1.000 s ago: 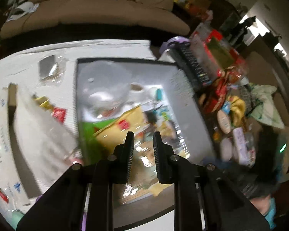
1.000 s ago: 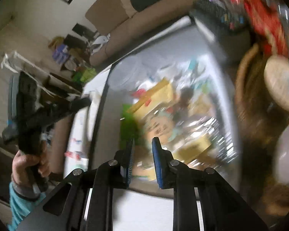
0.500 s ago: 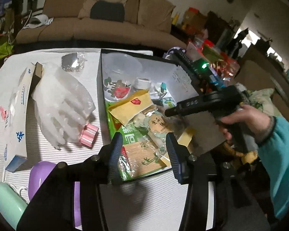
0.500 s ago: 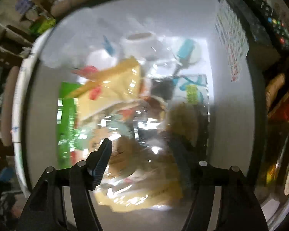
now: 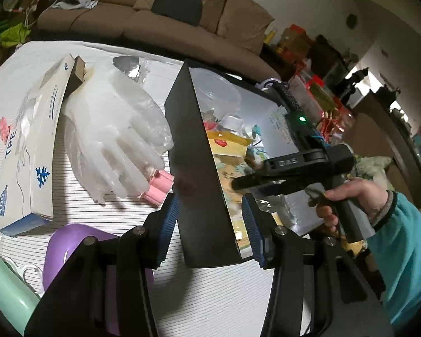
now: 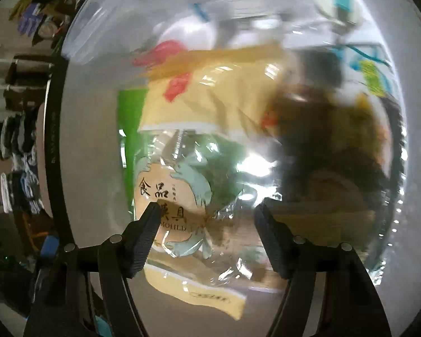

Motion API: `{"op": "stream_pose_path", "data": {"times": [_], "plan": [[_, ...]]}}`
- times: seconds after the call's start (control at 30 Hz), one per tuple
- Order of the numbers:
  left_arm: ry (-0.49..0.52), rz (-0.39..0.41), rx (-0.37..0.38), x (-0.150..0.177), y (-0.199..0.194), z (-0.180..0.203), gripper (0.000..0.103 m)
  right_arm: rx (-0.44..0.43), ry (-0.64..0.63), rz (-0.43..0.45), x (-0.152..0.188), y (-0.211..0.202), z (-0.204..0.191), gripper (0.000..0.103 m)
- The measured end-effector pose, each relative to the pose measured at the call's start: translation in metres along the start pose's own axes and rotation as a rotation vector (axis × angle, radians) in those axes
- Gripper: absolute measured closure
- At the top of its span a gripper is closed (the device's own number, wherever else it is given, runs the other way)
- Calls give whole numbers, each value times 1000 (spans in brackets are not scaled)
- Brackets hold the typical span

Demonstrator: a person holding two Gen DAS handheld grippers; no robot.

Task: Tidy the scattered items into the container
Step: 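Lower the yellow package into the black box with the right gripper while the left gripper lowers the wrapper inside, then open both grippers and withdraw them from the box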

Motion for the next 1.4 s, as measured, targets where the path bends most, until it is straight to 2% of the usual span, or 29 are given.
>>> {"op": "stream_pose_path", "data": {"times": [0.17, 0.3, 0.43, 0.6, 0.73, 0.83, 0.93, 1.0, 1.03, 1.1, 1.17, 1.23, 1.3, 1.33, 1.4], "plan": [[8, -1, 5, 3, -1, 3, 59, 65, -48, 11, -2, -3, -11, 31], [9, -7, 11, 5, 1, 4, 59, 147, 12, 83, -5, -19, 10, 30], [29, -14, 18, 7, 1, 9, 59, 106, 98, 178, -7, -35, 30, 30], [36, -30, 20, 9, 8, 13, 59, 99, 94, 150, -14, -18, 31, 30], [39, -33, 19, 10, 7, 13, 59, 52, 56, 131, -11, -7, 15, 30], [38, -32, 19, 11, 6, 13, 59, 124, -28, 126, -7, -5, 4, 27], [35, -37, 15, 11, 6, 12, 58, 142, -15, 159, -2, -18, 10, 27], [36, -32, 6, 11, 3, 11, 54, 102, 12, 195, 4, -33, 16, 28], [34, -27, 2, 11, 0, 9, 49, 92, 19, 210, 9, -40, 18, 28], [24, -20, -3, 11, -2, 3, 35, 65, 13, 247, 23, -58, 18, 28], [13, -23, -21, 12, -4, -5, 10, 34, -9, 296, 44, -76, 13, 26], [17, -21, -49, 17, -8, -13, 0, 1, -48, 347, 65, -89, 4, 19], [23, -20, -57, 23, -12, -17, 0, -15, -105, 397, 90, -104, -2, 11], [23, -20, -58, 27, -14, -19, 0, -20, -130, 418, 105, -105, -14, 2], [19, -13, -53, 34, -19, -19, 0, -2, -153, 452, 104, -97, -41, 0]]}}
Point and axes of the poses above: each gripper's, at about its wrist camera, not at the fingertips, and y roughly the way its jaws point, z to its right, x to its underside, the point moved 1 cm from there along y, roughly the way its jaws point, and after that the axes turned 9 degrees about -y, right-handed, at the moved point
